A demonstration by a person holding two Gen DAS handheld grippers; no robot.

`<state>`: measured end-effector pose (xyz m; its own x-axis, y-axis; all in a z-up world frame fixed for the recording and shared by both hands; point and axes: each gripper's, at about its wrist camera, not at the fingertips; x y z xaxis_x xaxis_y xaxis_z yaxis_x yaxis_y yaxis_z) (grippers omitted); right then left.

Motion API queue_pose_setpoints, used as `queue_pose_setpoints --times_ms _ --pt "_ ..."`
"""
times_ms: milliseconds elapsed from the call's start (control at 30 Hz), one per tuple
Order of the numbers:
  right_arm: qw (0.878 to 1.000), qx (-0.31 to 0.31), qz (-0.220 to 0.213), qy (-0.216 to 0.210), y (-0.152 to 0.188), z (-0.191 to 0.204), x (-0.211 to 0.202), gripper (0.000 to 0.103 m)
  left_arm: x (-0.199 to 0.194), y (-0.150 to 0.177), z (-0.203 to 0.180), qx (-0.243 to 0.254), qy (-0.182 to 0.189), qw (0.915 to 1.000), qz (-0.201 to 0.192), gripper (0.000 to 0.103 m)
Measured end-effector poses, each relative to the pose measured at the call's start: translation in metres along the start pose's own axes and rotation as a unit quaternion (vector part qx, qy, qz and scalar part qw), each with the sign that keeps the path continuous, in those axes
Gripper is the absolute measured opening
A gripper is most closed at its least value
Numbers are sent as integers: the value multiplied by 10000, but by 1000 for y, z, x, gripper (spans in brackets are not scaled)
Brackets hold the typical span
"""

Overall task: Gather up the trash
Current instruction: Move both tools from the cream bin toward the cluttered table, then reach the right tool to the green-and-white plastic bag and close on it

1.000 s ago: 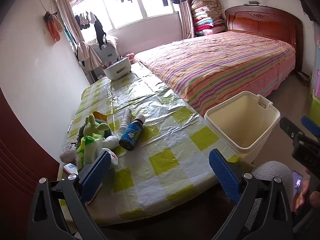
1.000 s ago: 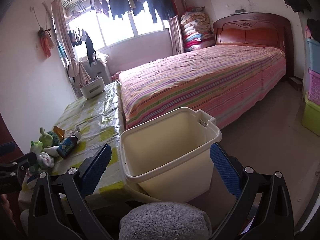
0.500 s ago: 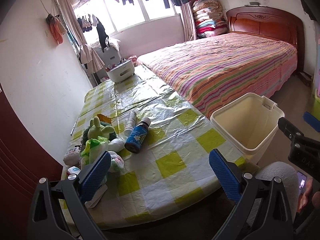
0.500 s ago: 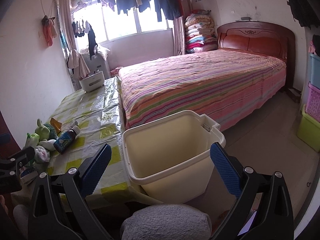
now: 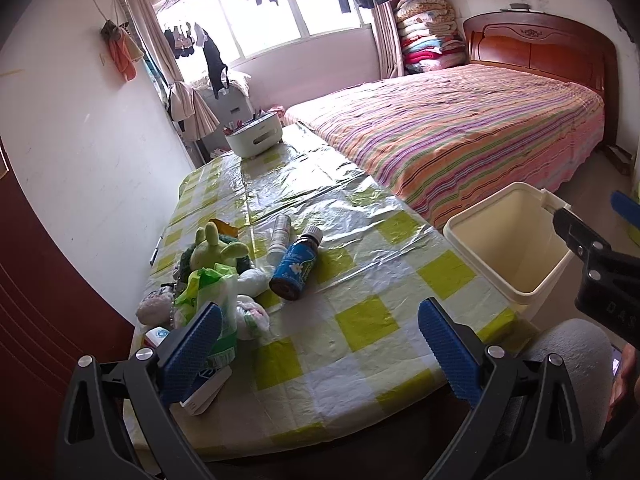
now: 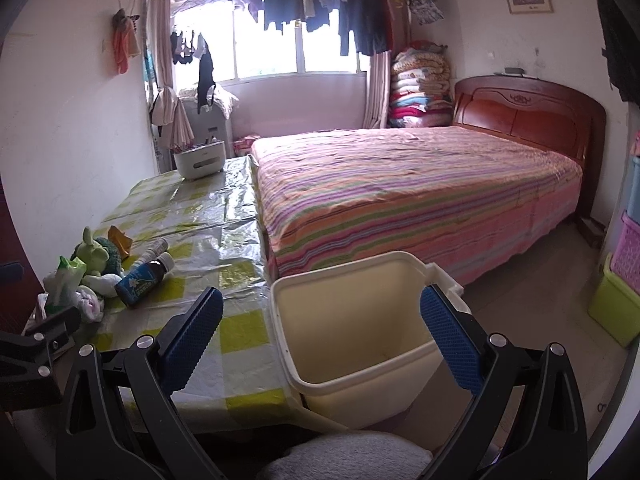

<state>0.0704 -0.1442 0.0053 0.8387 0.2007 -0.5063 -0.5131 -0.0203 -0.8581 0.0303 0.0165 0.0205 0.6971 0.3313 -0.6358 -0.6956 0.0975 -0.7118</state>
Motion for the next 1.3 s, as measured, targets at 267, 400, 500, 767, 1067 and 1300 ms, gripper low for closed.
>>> queue_pose_setpoints --times_ms 267,400,500,767,1067,1300 --pt "9995 -292 35 -131 -10 25 10 97 6 2 19 -239 -53 9997 46 96" --pt "9989 -417 92 -208 -14 37 16 97 10 1 28 -331 -105 9994 64 96" --pt "9984 -491 102 -251 -18 45 19 97 10 -3 37 -444 -162 9989 21 96" --pt "9967 -686 219 -384 -27 65 33 97 20 -10 59 -638 -368 9973 23 96" --pt "9953 -796 327 -443 -34 75 43 97 24 -21 72 -221 -526 9983 -148 96" --pt "9947 -880 292 -447 -40 81 45 97 21 -27 75 450 -773 9957 -230 96"
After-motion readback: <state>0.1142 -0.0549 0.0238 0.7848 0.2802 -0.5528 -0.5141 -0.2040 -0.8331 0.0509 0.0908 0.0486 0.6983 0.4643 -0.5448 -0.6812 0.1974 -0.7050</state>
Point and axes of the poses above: each gripper's, at about its wrist camera, not at the fingertips, and x roughly the way its jaws point, z to its left, y to its underside, and after that the axes turned 2 degrees about z, right-handed
